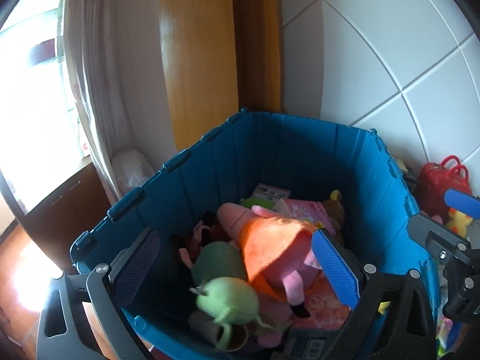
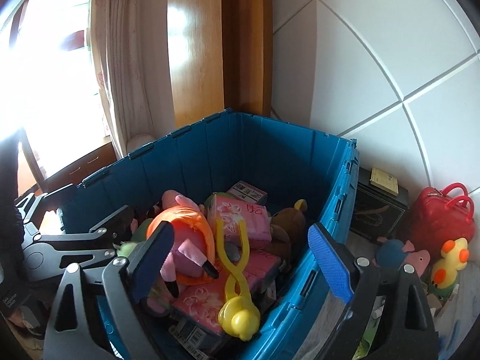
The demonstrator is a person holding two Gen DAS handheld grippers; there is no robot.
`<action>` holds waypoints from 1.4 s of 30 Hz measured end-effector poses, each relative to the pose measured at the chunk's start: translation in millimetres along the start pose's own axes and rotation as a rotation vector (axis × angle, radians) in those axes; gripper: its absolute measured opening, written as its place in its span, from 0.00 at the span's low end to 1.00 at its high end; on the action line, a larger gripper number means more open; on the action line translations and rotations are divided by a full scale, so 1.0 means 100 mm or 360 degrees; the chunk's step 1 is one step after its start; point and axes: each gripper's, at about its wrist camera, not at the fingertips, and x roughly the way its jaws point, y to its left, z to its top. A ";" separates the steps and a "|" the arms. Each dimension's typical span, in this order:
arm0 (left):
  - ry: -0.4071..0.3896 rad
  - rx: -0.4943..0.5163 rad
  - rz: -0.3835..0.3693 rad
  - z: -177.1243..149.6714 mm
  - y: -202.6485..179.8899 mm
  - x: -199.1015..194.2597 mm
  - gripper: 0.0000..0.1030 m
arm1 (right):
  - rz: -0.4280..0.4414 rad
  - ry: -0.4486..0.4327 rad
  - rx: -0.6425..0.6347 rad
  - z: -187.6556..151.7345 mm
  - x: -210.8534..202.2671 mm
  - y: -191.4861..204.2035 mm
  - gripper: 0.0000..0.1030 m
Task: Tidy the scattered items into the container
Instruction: 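Open both tools over the blue bin to drop the plush and clip, then move both open tools back from the bin toward the pile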
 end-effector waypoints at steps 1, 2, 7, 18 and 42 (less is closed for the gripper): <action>0.0008 -0.0006 -0.0002 -0.02 -0.02 -0.01 0.99 | -0.0008 -0.0001 0.0005 -0.02 -0.03 -0.02 0.89; 0.0011 -0.0007 -0.0006 -0.04 -0.04 -0.03 0.99 | -0.0016 -0.0001 0.0010 -0.04 -0.06 -0.04 0.89; 0.0002 0.0009 -0.0037 -0.10 -0.11 -0.10 0.99 | -0.0051 -0.0008 0.0047 -0.14 -0.22 -0.15 0.89; -0.0052 0.0087 -0.0138 -0.25 -0.53 -0.46 0.99 | -0.0146 -0.0004 0.0139 -0.47 -0.63 -0.50 1.00; 0.0030 0.0129 -0.0355 -1.35 -1.26 -1.66 0.99 | -0.0452 0.0025 0.0253 -1.90 -2.06 -1.00 1.00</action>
